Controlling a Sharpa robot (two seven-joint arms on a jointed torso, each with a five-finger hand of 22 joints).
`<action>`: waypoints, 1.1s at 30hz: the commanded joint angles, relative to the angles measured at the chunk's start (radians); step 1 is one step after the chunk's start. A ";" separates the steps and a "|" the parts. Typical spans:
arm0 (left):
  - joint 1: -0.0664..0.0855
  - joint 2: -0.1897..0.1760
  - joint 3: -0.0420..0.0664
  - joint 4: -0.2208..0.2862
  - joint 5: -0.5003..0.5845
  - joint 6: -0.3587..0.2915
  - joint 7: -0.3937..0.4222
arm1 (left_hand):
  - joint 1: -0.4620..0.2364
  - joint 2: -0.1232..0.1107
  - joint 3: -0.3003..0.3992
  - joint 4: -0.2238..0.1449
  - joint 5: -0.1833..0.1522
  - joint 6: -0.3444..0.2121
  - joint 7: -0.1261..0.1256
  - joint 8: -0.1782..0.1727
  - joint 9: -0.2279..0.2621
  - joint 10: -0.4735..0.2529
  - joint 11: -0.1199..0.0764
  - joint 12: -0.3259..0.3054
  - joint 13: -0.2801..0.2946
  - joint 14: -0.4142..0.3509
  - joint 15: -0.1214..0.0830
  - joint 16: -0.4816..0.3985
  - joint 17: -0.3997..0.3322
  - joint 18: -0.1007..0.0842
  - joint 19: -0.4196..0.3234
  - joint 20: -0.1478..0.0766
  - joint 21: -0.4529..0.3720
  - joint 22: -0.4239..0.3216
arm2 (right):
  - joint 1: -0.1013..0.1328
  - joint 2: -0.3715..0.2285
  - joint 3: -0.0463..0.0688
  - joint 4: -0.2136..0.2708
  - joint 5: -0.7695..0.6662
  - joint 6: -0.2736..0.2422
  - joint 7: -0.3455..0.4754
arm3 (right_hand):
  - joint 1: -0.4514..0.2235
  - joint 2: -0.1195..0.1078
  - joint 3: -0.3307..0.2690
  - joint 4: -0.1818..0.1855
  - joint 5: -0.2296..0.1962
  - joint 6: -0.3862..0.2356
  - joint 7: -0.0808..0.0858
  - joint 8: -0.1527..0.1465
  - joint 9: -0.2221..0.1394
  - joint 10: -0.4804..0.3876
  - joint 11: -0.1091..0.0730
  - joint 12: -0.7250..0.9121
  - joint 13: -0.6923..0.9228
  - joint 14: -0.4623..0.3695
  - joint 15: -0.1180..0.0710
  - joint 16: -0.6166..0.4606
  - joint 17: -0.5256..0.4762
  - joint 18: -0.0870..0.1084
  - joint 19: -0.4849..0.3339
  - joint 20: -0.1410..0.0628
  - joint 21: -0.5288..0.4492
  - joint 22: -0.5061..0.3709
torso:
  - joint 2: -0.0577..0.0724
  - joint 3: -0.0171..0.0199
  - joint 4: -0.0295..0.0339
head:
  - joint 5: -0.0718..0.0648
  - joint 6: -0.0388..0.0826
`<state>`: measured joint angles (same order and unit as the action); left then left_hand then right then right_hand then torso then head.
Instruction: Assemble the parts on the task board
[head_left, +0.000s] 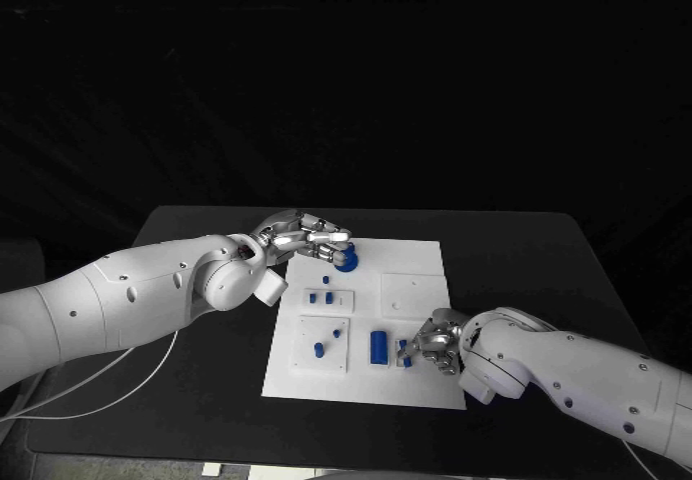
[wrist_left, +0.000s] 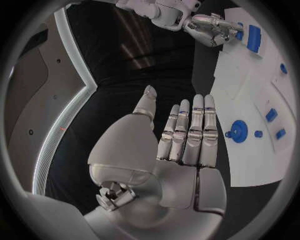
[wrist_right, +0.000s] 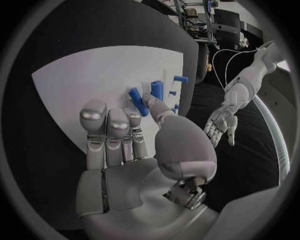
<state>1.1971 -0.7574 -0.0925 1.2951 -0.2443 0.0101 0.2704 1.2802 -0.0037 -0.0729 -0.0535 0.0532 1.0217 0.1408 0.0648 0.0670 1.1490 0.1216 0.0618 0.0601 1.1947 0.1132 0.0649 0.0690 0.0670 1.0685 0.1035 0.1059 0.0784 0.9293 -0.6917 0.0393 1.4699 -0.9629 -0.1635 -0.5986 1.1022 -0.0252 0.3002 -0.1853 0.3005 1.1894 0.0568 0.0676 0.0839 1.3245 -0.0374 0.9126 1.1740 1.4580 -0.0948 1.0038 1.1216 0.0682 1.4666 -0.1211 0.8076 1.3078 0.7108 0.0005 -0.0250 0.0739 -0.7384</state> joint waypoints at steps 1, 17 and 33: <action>0.000 0.002 0.000 0.002 -0.002 0.015 0.003 | -0.003 0.005 -0.003 0.002 0.003 -0.003 0.004 -0.001 0.000 -0.001 0.003 -0.002 0.001 -0.008 0.002 -0.002 0.000 -0.006 -0.006 -0.001 0.001 -0.001 | -0.003 0.007 -0.002 0.001 -0.008 0.031 -0.008 | 0.002 0.002 -0.023 0.015 -0.021 0.004 -0.002 -0.004 -0.002 0.007 -0.001 0.000 -0.002 0.003 -0.002 -0.003 -0.001 -0.005 0.048 0.004 -0.004 0.100 | 0.000 0.0001 0.0000 | 0.003 0.000; 0.000 0.003 0.000 0.001 -0.004 0.017 -0.001 | -0.004 0.004 -0.002 0.004 0.003 -0.005 0.005 0.000 0.001 -0.003 0.004 -0.002 0.001 -0.011 0.003 -0.002 0.000 -0.006 -0.007 -0.001 0.001 -0.001 | 0.000 0.015 -0.002 -0.003 -0.036 0.053 -0.021 | 0.026 -0.023 -0.097 0.122 -0.144 0.016 -0.007 -0.004 -0.002 0.008 -0.001 -0.004 -0.009 0.003 -0.002 -0.004 0.000 -0.006 0.050 0.003 -0.011 0.100 | 0.000 0.0001 -0.0002 | 0.007 -0.002; 0.000 0.005 0.000 -0.002 -0.004 0.016 -0.002 | -0.003 0.005 -0.001 0.005 0.003 -0.005 0.005 0.000 0.001 -0.003 0.004 -0.001 0.001 -0.011 0.003 -0.002 0.000 -0.006 -0.008 0.000 0.000 -0.001 | 0.001 0.013 -0.002 0.000 -0.055 0.059 -0.013 | 0.051 -0.048 -0.172 0.193 -0.148 0.010 -0.002 -0.004 0.001 0.006 0.003 -0.006 -0.013 0.003 0.000 -0.006 0.001 -0.003 0.050 0.006 -0.013 0.101 | 0.000 0.0010 -0.0007 | 0.010 -0.007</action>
<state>1.1971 -0.7554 -0.0928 1.2925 -0.2461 0.0125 0.2639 1.2802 -0.0038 -0.0729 -0.0535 0.0532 1.0217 0.1408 0.0648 0.0670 1.1490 0.1216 0.0618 0.0601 1.1913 0.1165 0.0649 0.0690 0.0670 1.0685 0.1035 0.1059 0.0784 0.9333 -0.6795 0.0391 1.4671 -1.0041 -0.1343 -0.6148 1.1441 -0.0699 0.1329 0.0098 0.1548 1.1985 0.0472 0.0677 0.0836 1.3247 -0.0374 0.9086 1.1609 1.4578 -0.0946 1.0038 1.1217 0.0682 1.4666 -0.1212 0.7958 1.3075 0.7106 0.0011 -0.0254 0.0829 -0.7441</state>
